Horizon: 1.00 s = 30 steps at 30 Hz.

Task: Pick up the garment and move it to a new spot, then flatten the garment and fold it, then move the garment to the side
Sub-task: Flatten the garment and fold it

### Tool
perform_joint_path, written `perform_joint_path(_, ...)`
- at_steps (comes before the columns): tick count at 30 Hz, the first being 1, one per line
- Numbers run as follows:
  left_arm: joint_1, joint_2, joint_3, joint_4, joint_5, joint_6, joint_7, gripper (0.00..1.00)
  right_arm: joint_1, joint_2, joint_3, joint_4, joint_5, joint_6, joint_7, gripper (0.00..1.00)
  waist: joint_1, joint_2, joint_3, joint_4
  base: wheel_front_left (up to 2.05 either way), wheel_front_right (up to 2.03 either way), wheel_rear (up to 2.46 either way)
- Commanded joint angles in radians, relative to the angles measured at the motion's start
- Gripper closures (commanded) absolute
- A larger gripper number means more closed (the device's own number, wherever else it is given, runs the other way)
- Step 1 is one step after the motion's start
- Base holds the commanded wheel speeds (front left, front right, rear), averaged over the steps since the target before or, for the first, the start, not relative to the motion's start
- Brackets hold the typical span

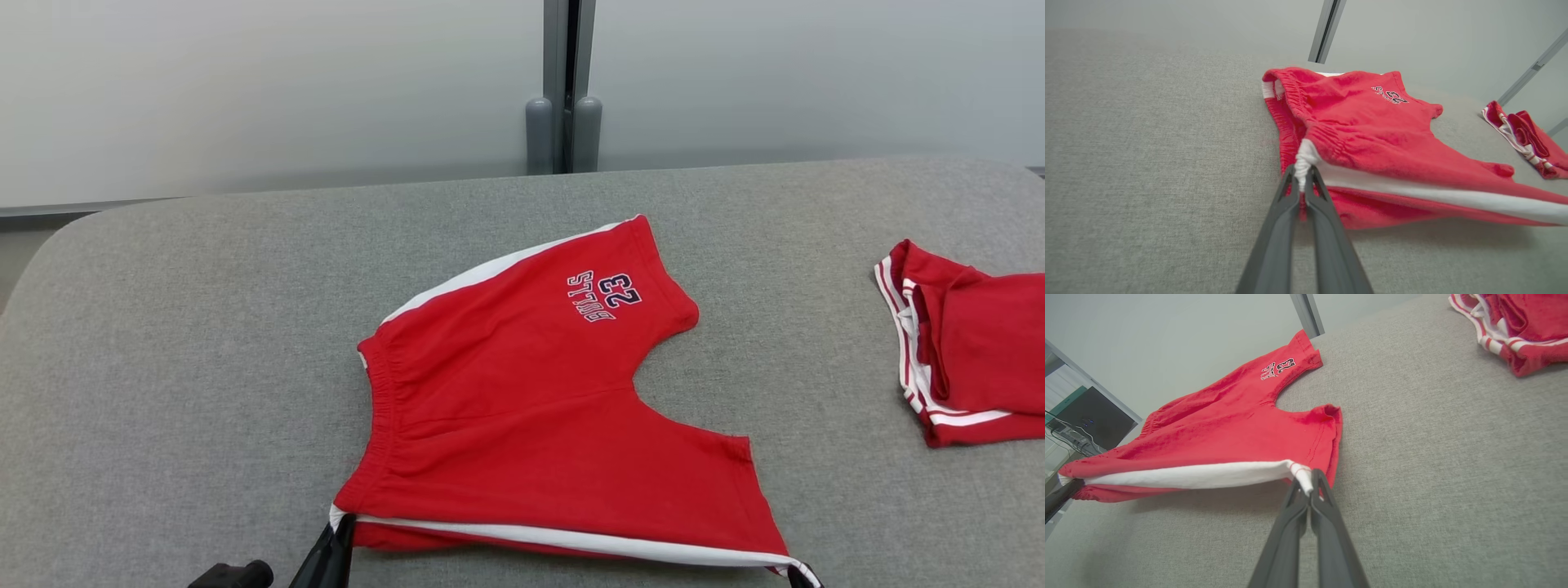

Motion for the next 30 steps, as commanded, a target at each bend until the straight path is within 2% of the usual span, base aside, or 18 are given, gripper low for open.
perform_joint_path(1, 0.009, 0.011, 0.007, -0.011, -0.006, 0.009, 0.004, 1.00, 0.008, 0.000, -0.009, -0.013, -0.005, -0.002, 0.006, 1.00, 0.0000, -0.0001, -0.001, -0.002, 0.00, 0.00, 0.00)
perform_joint_path(8, -0.016, 0.008, -0.001, -0.067, -0.009, 0.023, 0.037, 1.00, -0.028, 0.000, -0.033, -0.051, -0.015, -0.002, 0.046, 1.00, 0.0000, -0.0001, 0.012, 0.001, 0.00, 0.00, 0.00)
perform_joint_path(12, -0.078, 0.008, 0.008, -0.061, -0.021, 0.013, 0.034, 1.00, -0.121, -0.036, -0.045, -0.030, -0.014, -0.002, 0.046, 1.00, 0.0000, -0.0001, 0.051, 0.015, 0.00, 0.00, 0.00)
perform_joint_path(20, -0.303, -0.006, 0.026, 0.015, -0.071, -0.032, -0.001, 1.00, -0.468, -0.137, -0.018, 0.064, -0.015, -0.002, 0.067, 1.00, 0.0000, -0.0001, 0.195, 0.064, 0.00, 0.00, 0.00)
perform_joint_path(25, -0.457, -0.015, 0.009, 0.089, -0.085, -0.055, -0.018, 1.00, -0.735, -0.203, 0.034, 0.183, 0.016, -0.002, 0.083, 1.00, 0.0000, -0.0001, 0.299, 0.098, 0.00, 0.00, 0.00)
perform_joint_path(26, -0.457, -0.015, 0.009, 0.089, -0.085, -0.055, -0.018, 1.00, -0.735, -0.203, 0.034, 0.183, 0.016, -0.002, 0.083, 1.00, 0.0000, -0.0001, 0.299, 0.098, 0.00, 0.00, 0.00)
perform_joint_path(30, -0.573, -0.026, -0.014, 0.155, -0.094, -0.067, -0.032, 1.00, -0.930, -0.244, 0.084, 0.305, 0.041, -0.002, 0.084, 1.00, 0.0000, -0.0001, 0.375, 0.132, 0.00, 0.00, 0.00)
